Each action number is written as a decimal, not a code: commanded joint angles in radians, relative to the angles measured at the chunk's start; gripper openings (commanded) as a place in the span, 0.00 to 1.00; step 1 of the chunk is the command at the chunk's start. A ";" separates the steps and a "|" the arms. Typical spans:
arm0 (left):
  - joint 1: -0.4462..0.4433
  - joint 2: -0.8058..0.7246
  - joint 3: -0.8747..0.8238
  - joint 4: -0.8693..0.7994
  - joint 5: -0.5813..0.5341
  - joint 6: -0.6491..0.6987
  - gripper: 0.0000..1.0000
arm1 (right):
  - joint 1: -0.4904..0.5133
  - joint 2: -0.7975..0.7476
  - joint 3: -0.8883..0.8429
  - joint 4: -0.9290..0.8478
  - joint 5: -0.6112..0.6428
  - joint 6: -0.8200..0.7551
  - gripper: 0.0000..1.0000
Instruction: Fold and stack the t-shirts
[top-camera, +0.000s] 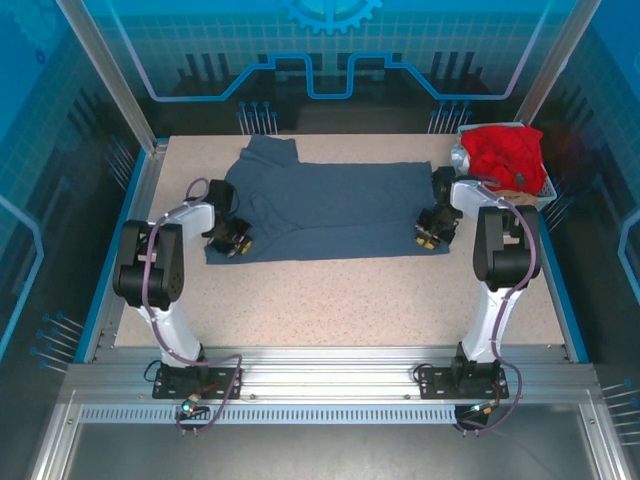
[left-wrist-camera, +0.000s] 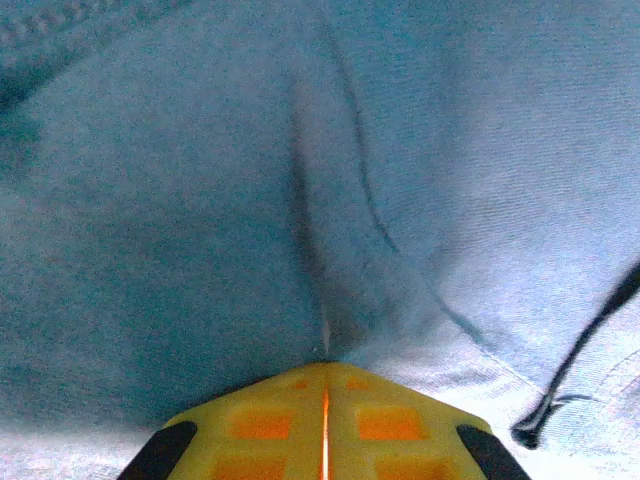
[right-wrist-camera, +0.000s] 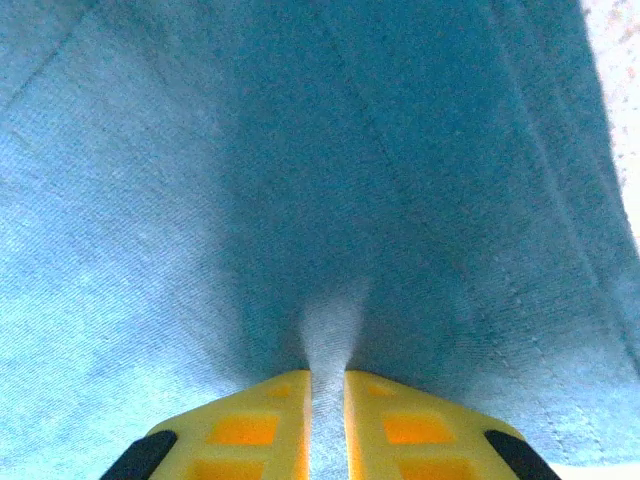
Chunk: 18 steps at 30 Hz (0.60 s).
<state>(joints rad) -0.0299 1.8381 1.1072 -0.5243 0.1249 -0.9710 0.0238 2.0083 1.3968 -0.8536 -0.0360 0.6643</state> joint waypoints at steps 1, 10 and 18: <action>0.010 -0.059 -0.102 -0.039 -0.042 -0.086 0.09 | 0.021 -0.004 -0.047 -0.087 0.035 0.004 0.18; 0.012 -0.291 -0.286 -0.124 -0.082 -0.094 0.08 | 0.050 -0.241 -0.324 -0.066 0.045 0.046 0.20; -0.054 -0.433 -0.268 0.012 0.044 -0.115 0.33 | 0.169 -0.522 -0.379 0.134 -0.040 0.038 0.48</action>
<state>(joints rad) -0.0456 1.4071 0.8268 -0.5800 0.0818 -1.0527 0.1474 1.5608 1.0271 -0.8478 -0.0044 0.7101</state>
